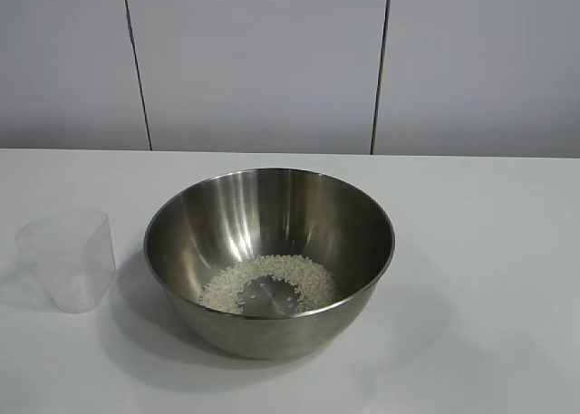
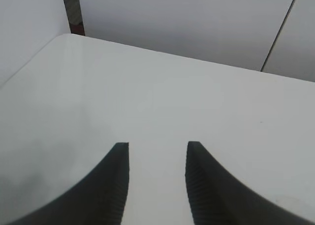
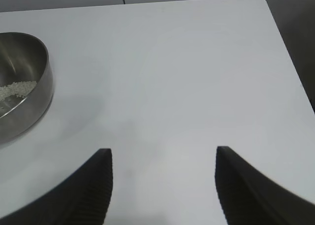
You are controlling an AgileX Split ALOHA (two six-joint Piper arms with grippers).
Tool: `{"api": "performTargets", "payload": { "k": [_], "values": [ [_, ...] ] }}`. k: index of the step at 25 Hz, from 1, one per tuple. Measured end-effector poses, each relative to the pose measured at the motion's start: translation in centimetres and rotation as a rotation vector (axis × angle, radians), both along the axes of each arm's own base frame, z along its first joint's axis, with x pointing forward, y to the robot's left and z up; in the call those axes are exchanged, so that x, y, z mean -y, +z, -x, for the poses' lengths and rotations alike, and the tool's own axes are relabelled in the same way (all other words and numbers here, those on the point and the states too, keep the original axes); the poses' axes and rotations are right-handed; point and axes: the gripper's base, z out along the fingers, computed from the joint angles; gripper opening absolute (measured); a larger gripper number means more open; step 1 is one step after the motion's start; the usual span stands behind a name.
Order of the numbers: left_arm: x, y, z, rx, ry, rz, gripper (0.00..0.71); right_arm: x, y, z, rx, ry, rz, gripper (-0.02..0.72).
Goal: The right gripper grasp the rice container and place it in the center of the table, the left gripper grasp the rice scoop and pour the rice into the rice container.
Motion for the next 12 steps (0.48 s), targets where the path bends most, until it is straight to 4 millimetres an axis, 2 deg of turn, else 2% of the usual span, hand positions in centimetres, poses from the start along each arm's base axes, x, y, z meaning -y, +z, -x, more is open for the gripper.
{"api": "performTargets", "payload": {
  "k": [6, 9, 12],
  "values": [
    [1.8, 6.0, 3.8, 0.121, -0.036, -0.107, 0.279, 0.0, 0.0, 0.0, 0.0, 0.0, 0.0, 0.419],
    [2.9, 9.3, 6.6, 0.172, -0.057, -0.172, 0.279, 0.0, 0.0, 0.0, 0.0, 0.0, 0.0, 0.419],
    [3.9, 12.6, 10.5, 0.236, -0.067, -0.211, 0.279, 0.0, 0.0, 0.0, 0.0, 0.0, 0.0, 0.419]
  ]
}}
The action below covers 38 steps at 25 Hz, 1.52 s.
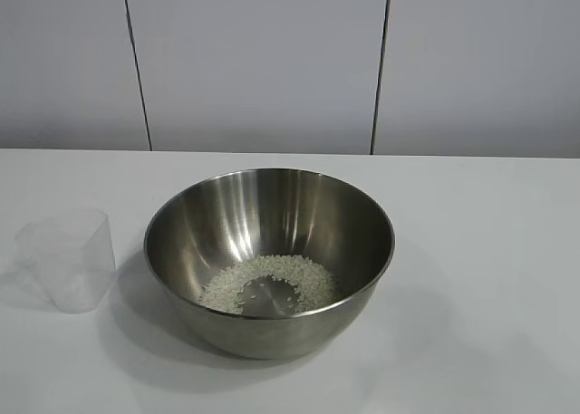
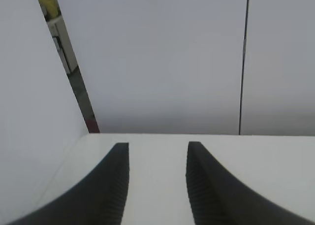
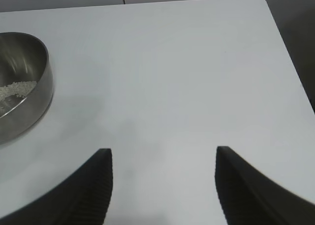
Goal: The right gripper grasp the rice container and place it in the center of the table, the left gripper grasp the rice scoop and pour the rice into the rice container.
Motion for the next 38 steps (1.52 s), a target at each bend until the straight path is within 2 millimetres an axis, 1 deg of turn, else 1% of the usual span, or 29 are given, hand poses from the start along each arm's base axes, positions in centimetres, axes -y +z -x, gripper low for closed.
{"api": "performTargets", "payload": {
  "k": [1, 3, 4, 6, 8, 11, 13, 15, 17, 19, 23, 27, 34, 38],
  "values": [
    [0.3, 0.8, 1.4, 0.024, -0.012, -0.013, 0.279, 0.0, 0.0, 0.0, 0.0, 0.0, 0.0, 0.419],
    [0.5, 1.8, 4.1, 0.02, -0.014, -0.041, 0.279, 0.0, 0.0, 0.0, 0.0, 0.0, 0.0, 0.419],
    [0.6, 2.1, 5.3, 0.015, -0.018, -0.045, 0.279, 0.0, 0.0, 0.0, 0.0, 0.0, 0.0, 0.419],
    [0.7, 2.1, 8.3, -0.033, -0.025, -0.06, 0.279, 0.0, 0.0, 0.0, 0.0, 0.0, 0.0, 0.419],
    [0.9, 1.8, 10.5, -0.085, -0.053, -0.059, 0.279, 0.0, 0.0, 0.0, 0.0, 0.0, 0.0, 0.419],
    [1.8, 0.9, 13.9, -0.188, -0.149, -0.032, 0.279, 0.0, 0.0, 0.0, 0.0, 0.0, 0.0, 0.419],
    [2.4, 0.0, 15.6, -0.253, -0.21, 0.004, 0.279, 0.0, 0.0, 0.0, 0.0, 0.0, 0.0, 0.419],
    [2.8, -1.0, 16.6, -0.329, -0.244, 0.025, 0.279, 0.0, 0.0, 0.0, 0.0, 0.0, 0.0, 0.419],
    [2.9, -1.7, 16.9, -0.393, -0.25, 0.048, 0.28, 0.0, 0.0, 0.0, 0.0, 0.0, 0.0, 0.419],
    [2.9, -2.2, 16.7, -0.426, -0.244, 0.075, 0.28, 0.0, 0.0, 0.0, 0.0, 0.0, 0.0, 0.419],
    [2.8, -4.0, 15.7, -0.5, -0.226, 0.131, 0.28, 0.0, 0.0, 0.0, 0.0, 0.0, 0.0, 0.419],
    [2.8, -5.4, 14.8, -0.535, -0.215, 0.142, 0.28, 0.0, 0.0, 0.0, 0.0, 0.0, 0.0, 0.419],
    [2.5, -5.9, 13.8, -0.489, -0.191, 0.139, 0.28, 0.0, 0.0, 0.0, 0.0, 0.0, 0.0, 0.419],
    [2.5, -6.0, 13.7, -0.485, -0.183, 0.147, 0.28, 0.0, 0.0, 0.0, 0.0, 0.0, 0.0, 0.419]
  ]
}}
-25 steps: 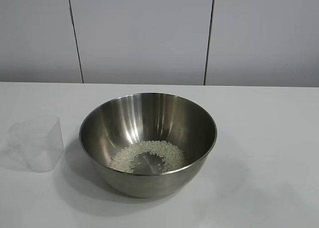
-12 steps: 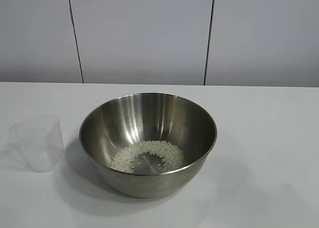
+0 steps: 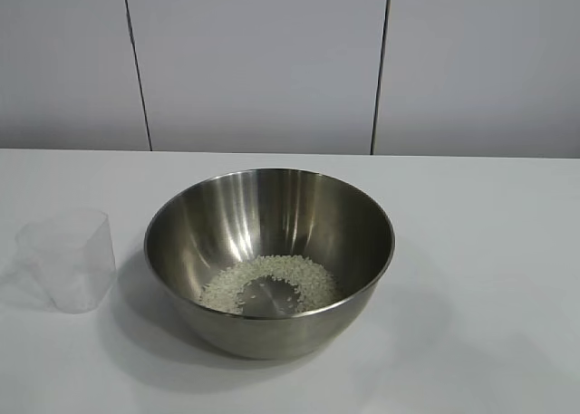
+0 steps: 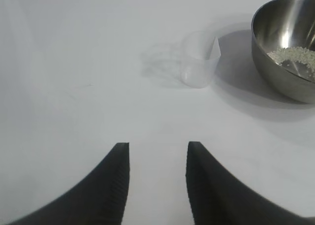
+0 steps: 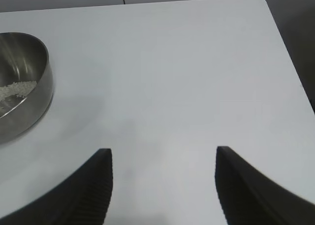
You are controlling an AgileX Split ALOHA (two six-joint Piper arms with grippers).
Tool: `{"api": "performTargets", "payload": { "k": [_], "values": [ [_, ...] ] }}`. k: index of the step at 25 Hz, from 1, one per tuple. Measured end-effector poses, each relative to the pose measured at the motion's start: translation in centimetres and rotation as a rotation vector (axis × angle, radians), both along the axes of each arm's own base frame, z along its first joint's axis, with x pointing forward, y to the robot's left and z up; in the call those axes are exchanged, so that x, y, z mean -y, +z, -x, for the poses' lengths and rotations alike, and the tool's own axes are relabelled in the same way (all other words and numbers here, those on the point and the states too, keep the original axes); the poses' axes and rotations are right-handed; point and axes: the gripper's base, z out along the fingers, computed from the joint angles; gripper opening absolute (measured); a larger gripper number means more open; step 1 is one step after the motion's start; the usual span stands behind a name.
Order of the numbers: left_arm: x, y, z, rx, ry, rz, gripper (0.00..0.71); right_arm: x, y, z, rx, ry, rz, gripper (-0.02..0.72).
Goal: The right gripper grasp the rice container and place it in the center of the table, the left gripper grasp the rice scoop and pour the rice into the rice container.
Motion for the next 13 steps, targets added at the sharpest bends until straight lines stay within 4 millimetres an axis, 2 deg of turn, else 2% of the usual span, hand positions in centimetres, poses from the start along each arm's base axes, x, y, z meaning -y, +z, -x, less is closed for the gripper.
{"api": "performTargets", "payload": {
  "k": [13],
  "values": [
    [-0.05, 0.0, 0.0, 0.0, 0.008, 0.004, 0.28, 0.0, -0.01, 0.0, -0.001, 0.0, 0.0, 0.419]
  ]
}}
